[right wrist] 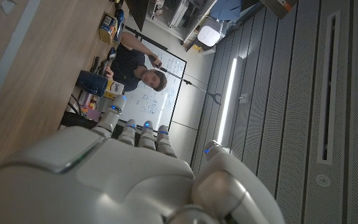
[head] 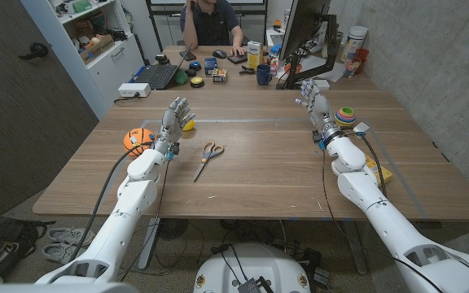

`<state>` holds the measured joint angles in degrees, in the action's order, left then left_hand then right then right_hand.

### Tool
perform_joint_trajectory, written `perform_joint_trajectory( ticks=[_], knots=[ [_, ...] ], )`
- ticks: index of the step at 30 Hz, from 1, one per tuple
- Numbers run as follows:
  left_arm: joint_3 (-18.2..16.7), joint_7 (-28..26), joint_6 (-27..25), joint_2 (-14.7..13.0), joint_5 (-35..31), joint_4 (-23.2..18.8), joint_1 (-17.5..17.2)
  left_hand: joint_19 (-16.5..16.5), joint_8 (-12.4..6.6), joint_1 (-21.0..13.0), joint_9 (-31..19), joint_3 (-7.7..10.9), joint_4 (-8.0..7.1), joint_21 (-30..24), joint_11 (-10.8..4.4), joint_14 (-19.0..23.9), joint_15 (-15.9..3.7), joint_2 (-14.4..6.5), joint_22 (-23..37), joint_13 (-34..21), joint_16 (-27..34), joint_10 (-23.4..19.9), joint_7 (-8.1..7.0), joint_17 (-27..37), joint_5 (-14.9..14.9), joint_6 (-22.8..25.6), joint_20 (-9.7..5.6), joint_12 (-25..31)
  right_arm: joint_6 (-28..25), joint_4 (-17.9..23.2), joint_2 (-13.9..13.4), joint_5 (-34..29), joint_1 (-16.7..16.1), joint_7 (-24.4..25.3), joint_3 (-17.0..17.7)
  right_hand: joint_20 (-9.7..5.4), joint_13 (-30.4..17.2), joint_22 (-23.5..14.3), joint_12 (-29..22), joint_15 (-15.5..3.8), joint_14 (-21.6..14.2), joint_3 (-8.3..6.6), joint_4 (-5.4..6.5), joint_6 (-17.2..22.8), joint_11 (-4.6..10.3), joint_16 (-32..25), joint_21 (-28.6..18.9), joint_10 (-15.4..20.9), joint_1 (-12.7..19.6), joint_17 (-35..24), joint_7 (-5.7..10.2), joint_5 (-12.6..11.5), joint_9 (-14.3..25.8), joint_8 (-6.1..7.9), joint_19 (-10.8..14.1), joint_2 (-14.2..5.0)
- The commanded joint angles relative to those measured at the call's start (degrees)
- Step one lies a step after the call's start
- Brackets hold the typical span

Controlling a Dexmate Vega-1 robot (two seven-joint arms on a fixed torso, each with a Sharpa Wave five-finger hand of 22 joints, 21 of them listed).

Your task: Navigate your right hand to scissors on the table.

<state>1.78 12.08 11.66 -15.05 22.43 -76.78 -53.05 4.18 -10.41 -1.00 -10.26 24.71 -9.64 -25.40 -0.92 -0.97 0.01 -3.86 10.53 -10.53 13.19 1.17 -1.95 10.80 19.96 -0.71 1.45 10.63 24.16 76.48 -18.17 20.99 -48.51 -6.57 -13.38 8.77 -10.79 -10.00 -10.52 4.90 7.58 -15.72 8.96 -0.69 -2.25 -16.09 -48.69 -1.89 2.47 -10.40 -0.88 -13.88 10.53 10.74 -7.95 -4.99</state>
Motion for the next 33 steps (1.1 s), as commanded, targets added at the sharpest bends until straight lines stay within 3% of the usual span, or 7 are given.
perform_joint_trajectory(
  ticks=[1, 7, 12, 22, 33],
  knots=[
    [-1.26, 0.36, -0.38, 1.04, -1.06, -1.08, -0.82, 0.53, -0.2, 0.56, -0.31, -0.32, 0.11, 0.19, 0.15, -0.58, -0.04, 0.13, 0.22, -0.31, 0.34, 0.26, -0.14, 0.22, 0.54, -0.25, 0.16, 0.37, 4.26, 0.79, 0.07, -4.96, 1.1, 0.65, -1.01, 1.98, -0.06, -0.07, -0.12, 0.24, 0.29, -0.14, -0.74, 0.51, 0.37, 0.31, 0.73, -0.07, 1.15, 0.14, 1.16, -0.29, 0.25, 0.28, -0.78, -1.21],
    [-1.49, 0.52, -0.46, 1.39, -1.29, -1.34, -1.0, 0.57, -0.21, 0.6, -0.31, -0.5, 0.07, 0.28, 0.04, -0.59, 0.01, 0.14, 0.23, -0.31, 0.34, 0.33, -0.15, 0.22, 0.59, -0.24, 0.18, 0.35, 5.71, 1.56, -0.32, -6.65, 1.26, 0.57, -1.37, 1.91, -0.03, -0.07, -0.08, 0.2, 0.29, -0.18, -1.16, 0.32, 1.62, 0.61, 1.21, -0.36, 1.77, 0.21, 1.86, -0.38, 0.23, 0.16, -0.92, -0.96],
    [-1.64, 0.39, -0.71, 1.58, -1.55, -1.77, -1.3, 0.6, -0.21, 0.63, -0.31, -0.63, 0.05, 0.36, 0.1, -0.61, 0.03, 0.14, 0.23, -0.31, 0.34, 0.31, -0.19, 0.22, 0.62, -0.26, 0.18, 0.36, 6.83, 2.3, -0.64, -8.12, 1.16, 0.68, -1.66, 1.99, -0.02, -0.12, -0.04, 0.22, 0.33, -0.17, -1.43, 0.14, 2.38, 0.91, 1.09, -0.69, 2.22, 0.23, 2.56, -0.47, 0.21, 0.08, 0.45, -0.78],
    [-1.81, 0.18, -0.81, 1.96, -1.99, -2.35, -1.62, 0.65, -0.23, 0.65, -0.31, -0.86, 0.01, 0.51, 0.11, -0.56, 0.05, 0.12, 0.23, -0.31, 0.37, 0.35, -0.17, 0.21, 0.7, -0.24, 0.18, 0.35, 11.46, 0.38, -0.5, -12.49, 2.29, 1.5, -2.73, 2.6, 0.01, -0.14, -0.16, -0.24, 0.79, 0.02, -1.6, 0.23, 3.16, 1.57, 2.96, -0.86, 2.64, 0.19, 3.65, -0.54, 0.2, 0.16, -2.51, -0.52],
    [-1.76, -0.08, -1.13, 2.26, -2.47, -2.67, -1.66, 0.72, -0.25, 0.66, -0.3, -1.08, 0.0, 0.65, 0.18, -0.6, 0.01, 0.09, 0.24, -0.31, 0.36, 0.34, -0.17, 0.2, 0.78, -0.22, 0.2, 0.35, 16.37, -1.7, -1.41, -16.9, 4.49, -0.01, -4.56, 3.34, 0.05, -0.14, 0.1, -0.62, 1.55, 0.11, -2.44, -0.1, 4.33, 2.4, 3.37, -1.88, 3.76, 0.29, 5.24, -0.65, 0.15, 0.01, -1.31, 0.0]
  ],
)
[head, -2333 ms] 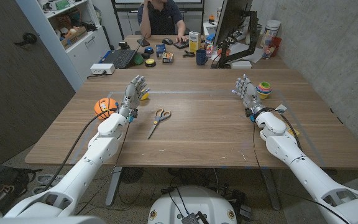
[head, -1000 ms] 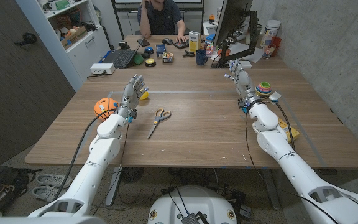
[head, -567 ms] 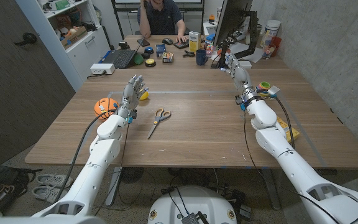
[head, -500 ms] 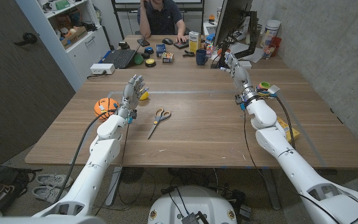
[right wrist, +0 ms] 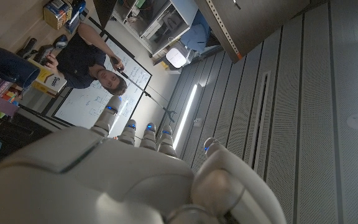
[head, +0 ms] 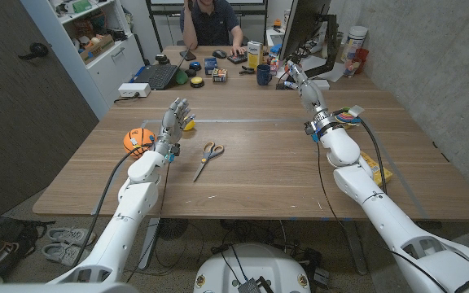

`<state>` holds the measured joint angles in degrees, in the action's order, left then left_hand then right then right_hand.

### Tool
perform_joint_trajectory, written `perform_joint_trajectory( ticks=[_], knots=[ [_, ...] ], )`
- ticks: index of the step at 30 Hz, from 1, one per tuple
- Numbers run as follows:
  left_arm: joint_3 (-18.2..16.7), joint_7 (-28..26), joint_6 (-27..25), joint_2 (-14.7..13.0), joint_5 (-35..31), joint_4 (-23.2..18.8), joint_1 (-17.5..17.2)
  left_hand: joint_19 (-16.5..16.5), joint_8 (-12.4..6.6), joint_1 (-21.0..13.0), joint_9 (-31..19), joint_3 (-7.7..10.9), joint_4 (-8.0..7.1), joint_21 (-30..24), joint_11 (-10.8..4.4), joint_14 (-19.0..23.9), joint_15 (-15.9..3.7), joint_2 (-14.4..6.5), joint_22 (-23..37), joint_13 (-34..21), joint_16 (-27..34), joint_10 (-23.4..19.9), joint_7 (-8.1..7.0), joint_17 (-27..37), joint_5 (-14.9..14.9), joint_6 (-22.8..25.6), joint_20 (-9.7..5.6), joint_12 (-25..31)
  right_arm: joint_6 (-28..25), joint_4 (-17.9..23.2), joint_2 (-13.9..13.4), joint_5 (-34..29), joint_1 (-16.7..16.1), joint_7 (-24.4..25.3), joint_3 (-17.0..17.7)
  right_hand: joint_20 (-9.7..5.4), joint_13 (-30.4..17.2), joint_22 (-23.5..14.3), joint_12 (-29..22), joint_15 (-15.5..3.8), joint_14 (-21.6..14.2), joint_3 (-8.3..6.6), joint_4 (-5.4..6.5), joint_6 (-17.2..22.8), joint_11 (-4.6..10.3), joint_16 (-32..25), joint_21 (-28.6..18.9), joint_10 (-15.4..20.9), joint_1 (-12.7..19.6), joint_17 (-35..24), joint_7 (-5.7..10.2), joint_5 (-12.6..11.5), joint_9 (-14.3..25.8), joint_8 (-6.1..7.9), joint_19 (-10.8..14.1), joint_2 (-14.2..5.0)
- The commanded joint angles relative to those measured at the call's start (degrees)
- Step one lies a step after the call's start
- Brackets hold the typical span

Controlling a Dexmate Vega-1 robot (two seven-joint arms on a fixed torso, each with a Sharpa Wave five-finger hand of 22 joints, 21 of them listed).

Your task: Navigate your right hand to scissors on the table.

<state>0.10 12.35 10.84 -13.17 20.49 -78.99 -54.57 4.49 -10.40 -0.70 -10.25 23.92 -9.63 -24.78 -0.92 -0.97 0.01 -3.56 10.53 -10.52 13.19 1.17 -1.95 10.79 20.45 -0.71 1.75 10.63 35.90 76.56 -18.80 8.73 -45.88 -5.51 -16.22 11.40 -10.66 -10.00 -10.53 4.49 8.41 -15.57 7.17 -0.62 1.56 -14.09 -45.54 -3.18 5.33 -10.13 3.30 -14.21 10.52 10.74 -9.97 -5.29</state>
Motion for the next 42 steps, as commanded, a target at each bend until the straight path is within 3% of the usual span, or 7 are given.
perform_joint_trajectory(
  ticks=[1, 14, 20, 32, 42],
  knots=[
    [-0.08, -0.41, -0.32, 0.41, -0.57, -0.48, -0.15, 0.42, -0.25, 0.36, -0.31, -0.31, -0.01, 0.05, 0.19, -0.65, 0.05, -0.22, 0.24, -0.31, 0.35, 0.31, -0.16, 0.21, 0.3, -0.22, -0.1, 0.36, 4.97, -1.92, -0.89, -5.18, 2.09, -1.16, -1.91, 0.77, -0.08, -0.14, 0.14, -0.11, 0.92, 0.0, -0.81, -0.53, 0.6, 0.57, 0.34, -0.83, 1.13, 0.03, 1.67, -0.35, 0.15, -0.12, 0.86, 0.42],
    [-0.13, -1.1, -0.49, 0.89, -1.01, -0.75, -0.31, 0.48, -0.25, 0.37, -0.31, -0.62, -0.03, 0.25, 0.17, -0.61, 0.02, -0.23, 0.25, -0.31, 0.37, 0.31, -0.18, 0.21, 0.4, -0.23, -0.09, 0.37, 7.79, -2.56, -2.35, -13.54, 4.47, -0.75, -4.43, 0.91, -0.07, -0.11, 0.38, 0.35, 2.59, 0.49, -2.32, -1.66, 1.23, 1.75, 1.84, -3.28, 2.95, 0.01, 2.88, -0.35, 0.1, -0.2, 0.67, 1.59],
    [-0.16, -1.31, -0.58, 1.07, -1.11, -0.81, -0.39, 0.45, -0.25, 0.38, -0.31, -0.74, -0.03, 0.35, 0.14, -0.63, 0.08, -0.24, 0.25, -0.31, 0.37, 0.36, -0.15, 0.2, 0.44, -0.25, -0.06, 0.35, 9.06, -3.15, -3.15, -16.1, 5.92, -1.82, -6.06, 0.92, -0.08, -0.1, 0.59, 0.9, 3.71, 1.66, -3.27, -2.4, 1.32, 2.24, 3.03, -5.52, 3.57, -0.11, 3.45, -0.05, 0.08, -0.28, 0.25, 3.63],
    [-0.2, -1.49, -0.66, 1.24, -1.28, -0.79, -0.38, 0.56, -0.25, 0.42, -0.31, -1.07, -0.06, 0.51, 0.17, -0.62, 0.03, -0.22, 0.26, -0.31, 0.38, 0.32, -0.15, 0.2, 0.52, -0.27, -0.03, 0.37, 10.17, -2.71, -4.27, -24.63, 7.8, -0.24, -8.47, 0.96, -0.13, -0.13, 0.5, 1.71, 5.51, 3.39, -3.72, -4.15, 1.63, 2.72, 4.6, -8.0, 3.42, -0.27, 5.05, 0.1, 0.13, -0.45, -0.49, 5.76],
    [-0.66, -1.21, -0.31, 1.14, -1.01, -0.34, -0.33, 0.61, -0.24, 0.44, -0.31, -1.33, -0.08, 0.66, 0.18, -0.64, 0.05, -0.22, 0.27, -0.31, 0.39, 0.35, -0.2, 0.2, 0.59, -0.3, 0.02, 0.36, 9.8, -2.8, -4.47, -29.66, 9.15, 2.45, -9.86, 0.93, -0.13, -0.14, 0.35, 1.88, 5.56, 3.7, -3.92, -3.82, 2.0, 2.65, 5.05, -8.35, 3.65, -0.26, 5.77, 0.0, 0.13, -0.17, -0.54, 6.04]
  ],
)
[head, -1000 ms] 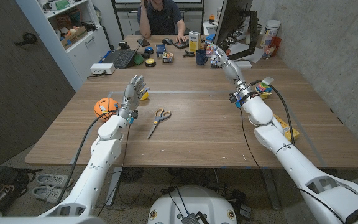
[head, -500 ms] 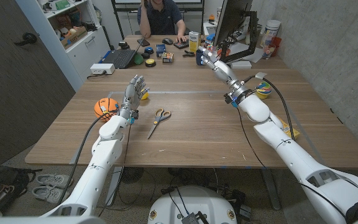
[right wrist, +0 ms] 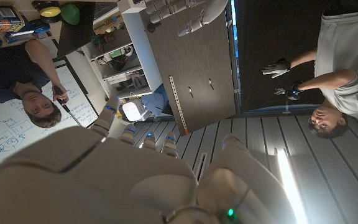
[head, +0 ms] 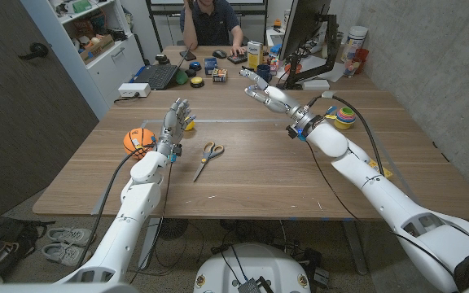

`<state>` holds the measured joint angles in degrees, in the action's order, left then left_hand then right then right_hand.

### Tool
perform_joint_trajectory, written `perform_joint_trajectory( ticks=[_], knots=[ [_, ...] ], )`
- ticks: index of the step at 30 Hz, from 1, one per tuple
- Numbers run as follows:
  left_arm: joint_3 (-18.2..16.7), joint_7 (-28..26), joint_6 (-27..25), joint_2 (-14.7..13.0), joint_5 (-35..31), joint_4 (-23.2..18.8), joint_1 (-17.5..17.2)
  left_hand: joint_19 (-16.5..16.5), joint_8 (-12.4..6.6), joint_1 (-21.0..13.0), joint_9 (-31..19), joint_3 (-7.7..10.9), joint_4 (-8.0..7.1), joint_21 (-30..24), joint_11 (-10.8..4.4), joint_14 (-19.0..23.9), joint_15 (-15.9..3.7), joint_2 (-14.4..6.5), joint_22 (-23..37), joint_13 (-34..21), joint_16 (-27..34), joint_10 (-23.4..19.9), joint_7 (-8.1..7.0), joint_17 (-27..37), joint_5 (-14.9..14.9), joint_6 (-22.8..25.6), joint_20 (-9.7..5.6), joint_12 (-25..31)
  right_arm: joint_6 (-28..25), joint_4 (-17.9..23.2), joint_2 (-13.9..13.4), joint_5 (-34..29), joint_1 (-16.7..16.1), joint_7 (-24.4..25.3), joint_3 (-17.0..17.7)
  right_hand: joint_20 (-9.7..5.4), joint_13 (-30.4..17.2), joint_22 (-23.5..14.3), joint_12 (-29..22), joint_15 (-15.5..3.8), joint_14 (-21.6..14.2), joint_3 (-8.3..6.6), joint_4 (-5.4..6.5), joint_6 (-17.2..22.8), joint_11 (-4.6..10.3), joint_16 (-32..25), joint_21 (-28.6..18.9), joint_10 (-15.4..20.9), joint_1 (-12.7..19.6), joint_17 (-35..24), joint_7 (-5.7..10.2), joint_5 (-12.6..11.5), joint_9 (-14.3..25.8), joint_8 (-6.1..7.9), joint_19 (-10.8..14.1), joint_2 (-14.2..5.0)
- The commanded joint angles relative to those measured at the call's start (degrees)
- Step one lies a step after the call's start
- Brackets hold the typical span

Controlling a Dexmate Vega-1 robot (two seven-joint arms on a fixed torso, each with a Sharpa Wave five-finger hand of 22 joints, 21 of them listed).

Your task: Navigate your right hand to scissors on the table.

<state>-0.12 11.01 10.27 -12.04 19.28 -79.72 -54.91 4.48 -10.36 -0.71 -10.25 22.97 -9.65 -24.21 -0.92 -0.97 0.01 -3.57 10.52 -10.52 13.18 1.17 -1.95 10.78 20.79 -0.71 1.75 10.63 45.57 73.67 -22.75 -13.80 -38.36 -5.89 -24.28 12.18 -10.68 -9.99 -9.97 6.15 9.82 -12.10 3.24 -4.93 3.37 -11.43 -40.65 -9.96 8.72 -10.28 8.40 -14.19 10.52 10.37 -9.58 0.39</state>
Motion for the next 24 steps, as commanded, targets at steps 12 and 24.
perform_joint_trajectory(
  ticks=[12, 24],
  knots=[
    [-1.07, 0.63, 0.93, -0.07, 0.76, 1.57, 0.31, 0.69, -0.27, 0.48, -0.31, -0.76, -0.09, 0.31, 0.19, -0.61, 0.1, -0.25, 0.28, -0.32, 0.41, 0.36, -0.2, 0.21, 0.35, -0.34, -0.01, 0.36, -2.61, 0.82, -1.0, -22.48, 4.01, 12.48, -5.45, 0.13, -0.05, -0.28, -1.22, 0.68, 2.02, -0.67, -1.71, 6.02, 0.69, -0.82, 1.05, 0.61, 3.78, 0.0, 2.54, -0.86, 0.08, 2.02, 1.33, -1.44],
    [-1.56, 1.2, 1.26, -0.34, 1.16, 2.81, 0.84, 0.76, -0.28, 0.46, -0.31, -1.03, -0.1, 0.49, 0.21, -0.67, 0.1, -0.31, 0.29, -0.32, 0.39, 0.3, -0.2, 0.2, 0.44, -0.33, 0.04, 0.38, -5.31, -1.3, -1.08, -28.61, 7.92, 14.9, -11.94, 0.21, -0.07, -0.27, -0.73, 1.01, 2.35, -0.7, -2.56, 3.7, 0.21, -0.55, 1.74, -0.6, 5.19, 0.01, 1.94, -0.74, 0.09, 0.66, 2.3, -1.7]
  ],
)
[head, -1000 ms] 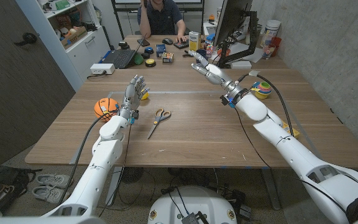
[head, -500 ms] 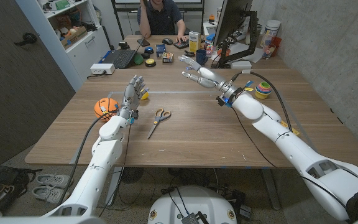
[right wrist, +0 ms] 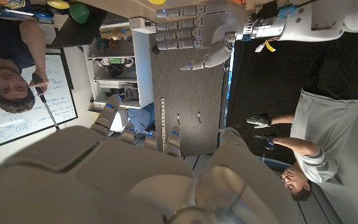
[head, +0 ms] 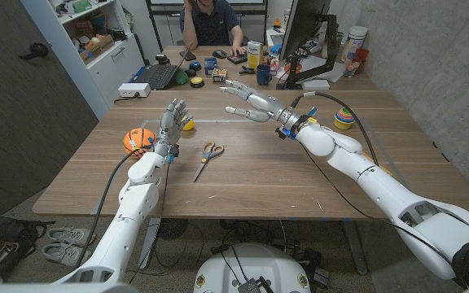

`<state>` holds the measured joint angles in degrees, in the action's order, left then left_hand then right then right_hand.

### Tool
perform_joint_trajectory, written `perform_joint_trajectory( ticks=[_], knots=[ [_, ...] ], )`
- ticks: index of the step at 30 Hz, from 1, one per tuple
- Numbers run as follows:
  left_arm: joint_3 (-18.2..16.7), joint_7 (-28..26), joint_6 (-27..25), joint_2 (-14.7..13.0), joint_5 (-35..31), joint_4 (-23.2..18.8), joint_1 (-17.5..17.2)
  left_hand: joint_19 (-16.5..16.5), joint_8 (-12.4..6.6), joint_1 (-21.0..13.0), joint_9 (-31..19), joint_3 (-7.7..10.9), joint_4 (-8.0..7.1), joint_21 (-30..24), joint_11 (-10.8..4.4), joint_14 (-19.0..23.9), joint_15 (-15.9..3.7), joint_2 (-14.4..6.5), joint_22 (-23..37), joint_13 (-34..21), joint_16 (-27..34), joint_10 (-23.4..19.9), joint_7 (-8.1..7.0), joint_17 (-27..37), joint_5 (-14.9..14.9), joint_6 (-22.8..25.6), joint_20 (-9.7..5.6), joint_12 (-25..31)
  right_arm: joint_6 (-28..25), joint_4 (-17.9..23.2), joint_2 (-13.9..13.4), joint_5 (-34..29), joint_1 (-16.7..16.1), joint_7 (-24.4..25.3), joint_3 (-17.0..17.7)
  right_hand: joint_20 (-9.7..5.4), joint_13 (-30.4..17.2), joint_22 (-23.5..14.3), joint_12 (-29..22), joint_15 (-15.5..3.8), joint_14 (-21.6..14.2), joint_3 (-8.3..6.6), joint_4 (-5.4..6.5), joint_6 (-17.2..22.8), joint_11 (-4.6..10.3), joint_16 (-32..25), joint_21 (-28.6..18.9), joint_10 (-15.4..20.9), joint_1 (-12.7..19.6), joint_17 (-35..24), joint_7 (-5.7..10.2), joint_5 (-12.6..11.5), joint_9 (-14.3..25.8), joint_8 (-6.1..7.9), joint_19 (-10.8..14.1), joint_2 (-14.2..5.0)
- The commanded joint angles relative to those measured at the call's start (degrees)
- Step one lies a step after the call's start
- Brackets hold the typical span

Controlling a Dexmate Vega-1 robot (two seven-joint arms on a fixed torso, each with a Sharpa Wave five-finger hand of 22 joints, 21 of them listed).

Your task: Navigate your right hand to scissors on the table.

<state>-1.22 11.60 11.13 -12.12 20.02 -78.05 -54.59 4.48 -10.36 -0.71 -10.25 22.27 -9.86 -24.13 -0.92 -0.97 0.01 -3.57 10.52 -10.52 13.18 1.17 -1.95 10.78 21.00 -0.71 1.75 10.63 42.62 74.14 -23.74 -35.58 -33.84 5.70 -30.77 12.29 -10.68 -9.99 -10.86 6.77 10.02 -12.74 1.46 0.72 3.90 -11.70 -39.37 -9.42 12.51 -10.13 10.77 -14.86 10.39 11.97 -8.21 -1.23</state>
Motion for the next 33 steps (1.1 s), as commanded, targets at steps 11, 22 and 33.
perform_joint_trajectory(
  ticks=[11, 22, 33],
  knots=[
    [-0.82, 1.13, 0.86, -0.39, 0.67, 2.75, 1.45, 0.79, -0.28, 0.44, -0.31, -0.57, 0.12, 0.57, 0.15, -0.65, 0.13, -0.36, 0.3, -0.32, 0.4, 0.3, -0.18, 0.2, 0.31, -0.34, 0.09, 0.38, -2.39, -5.41, 0.7, -11.79, 6.92, 6.68, -11.26, 0.08, -0.06, -0.23, -0.2, 0.85, 1.26, -0.53, -2.03, -1.24, -0.02, -0.5, 1.39, -0.36, 3.63, -0.11, 1.54, -0.12, 0.23, -0.65, 1.42, -0.71],
    [-0.96, 1.29, 1.19, -0.56, 0.48, 3.86, 2.02, 0.89, -0.3, 0.46, -0.31, -0.84, 0.08, 0.74, 0.19, -0.63, 0.06, -0.47, 0.31, -0.32, 0.41, 0.29, -0.27, 0.19, 0.4, -0.3, 0.09, 0.39, -4.22, -9.06, 1.88, -15.13, 10.17, 7.47, -16.45, 0.08, -0.04, -0.19, -0.47, 0.89, -0.58, -1.55, -4.06, -1.08, -0.32, -0.9, 2.76, 0.89, 7.11, -0.06, 1.51, -0.37, 0.22, -0.65, 1.29, -1.56],
    [-1.0, 1.34, 1.37, -0.6, 0.36, 4.4, 2.38, 0.95, -0.33, 0.44, -0.31, -1.06, 0.08, 0.89, 0.18, -0.59, -0.01, -0.55, 0.31, -0.32, 0.43, 0.35, -0.3, 0.19, 0.47, -0.25, 0.09, 0.36, -3.47, -12.23, 3.21, -18.59, 13.46, 9.63, -21.5, 0.1, -0.04, -0.24, -0.3, 0.75, -1.27, -2.0, -5.74, -1.74, -0.53, -0.74, 4.11, 1.34, 10.03, -0.03, 1.75, -0.37, 0.27, -0.9, 2.2, -2.14]
  ],
)
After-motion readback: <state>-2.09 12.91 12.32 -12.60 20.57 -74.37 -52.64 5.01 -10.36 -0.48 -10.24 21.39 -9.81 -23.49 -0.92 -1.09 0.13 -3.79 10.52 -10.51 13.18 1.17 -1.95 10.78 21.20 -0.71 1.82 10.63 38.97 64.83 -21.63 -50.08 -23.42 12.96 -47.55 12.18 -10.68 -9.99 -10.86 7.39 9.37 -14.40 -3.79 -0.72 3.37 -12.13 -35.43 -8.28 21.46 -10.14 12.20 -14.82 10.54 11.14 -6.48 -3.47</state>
